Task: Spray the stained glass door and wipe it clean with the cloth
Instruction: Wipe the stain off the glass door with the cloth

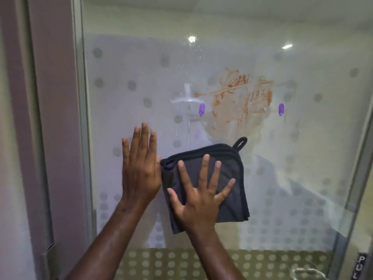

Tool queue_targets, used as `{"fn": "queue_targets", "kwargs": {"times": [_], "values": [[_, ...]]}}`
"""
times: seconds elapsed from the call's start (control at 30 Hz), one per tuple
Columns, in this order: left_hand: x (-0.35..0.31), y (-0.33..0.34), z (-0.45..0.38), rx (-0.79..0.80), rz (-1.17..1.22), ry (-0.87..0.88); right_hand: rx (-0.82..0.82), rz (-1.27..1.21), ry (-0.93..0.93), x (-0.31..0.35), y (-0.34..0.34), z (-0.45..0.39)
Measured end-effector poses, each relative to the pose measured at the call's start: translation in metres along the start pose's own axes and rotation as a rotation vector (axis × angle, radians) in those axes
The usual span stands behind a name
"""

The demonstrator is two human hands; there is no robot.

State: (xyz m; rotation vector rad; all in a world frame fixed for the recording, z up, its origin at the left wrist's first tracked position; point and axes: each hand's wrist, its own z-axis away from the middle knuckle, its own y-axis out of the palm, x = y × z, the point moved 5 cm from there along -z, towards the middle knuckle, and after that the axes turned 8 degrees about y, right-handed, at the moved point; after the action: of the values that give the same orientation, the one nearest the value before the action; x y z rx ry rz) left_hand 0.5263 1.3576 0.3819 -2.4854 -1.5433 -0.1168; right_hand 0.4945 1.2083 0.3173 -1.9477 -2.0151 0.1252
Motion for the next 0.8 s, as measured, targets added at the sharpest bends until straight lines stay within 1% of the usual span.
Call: {"fn": "queue_targets", "kwargs": {"times": [0.1, 0.17, 0.23, 0.37, 0.53, 0.63, 0.7, 0.77, 0.8], "values": [[0.006, -0.008, -0.007, -0.008, -0.010, 0.012, 0.037, 0.052, 0.017, 0.004, 0.000, -0.003], [0.010, -0.015, -0.018, -0.033, -0.007, 0.015, 0.045, 0.078, -0.017, 0.003, -0.002, -0.003], [0.014, -0.017, -0.028, -0.038, -0.003, 0.027, 0.041, 0.096, -0.085, -0.002, -0.003, -0.004], [0.023, -0.009, -0.031, 0.013, -0.020, 0.037, 0.008, 0.126, -0.258, -0.006, -0.002, -0.006], [0.024, -0.006, -0.029, 0.022, -0.033, 0.053, 0.020, 0.074, -0.369, 0.029, 0.002, -0.014], [0.025, -0.006, -0.028, 0.009, -0.013, 0.055, 0.011, 0.072, -0.364, 0.035, 0.001, -0.022], [0.025, -0.005, -0.028, 0.001, -0.018, 0.052, -0.007, 0.059, -0.361, 0.028, -0.002, -0.026], [0.025, -0.005, -0.028, -0.009, -0.022, 0.044, -0.061, 0.039, -0.288, 0.006, -0.007, -0.038], [0.025, -0.005, -0.028, -0.009, -0.022, 0.041, -0.104, 0.037, -0.202, -0.011, -0.010, -0.047]]}}
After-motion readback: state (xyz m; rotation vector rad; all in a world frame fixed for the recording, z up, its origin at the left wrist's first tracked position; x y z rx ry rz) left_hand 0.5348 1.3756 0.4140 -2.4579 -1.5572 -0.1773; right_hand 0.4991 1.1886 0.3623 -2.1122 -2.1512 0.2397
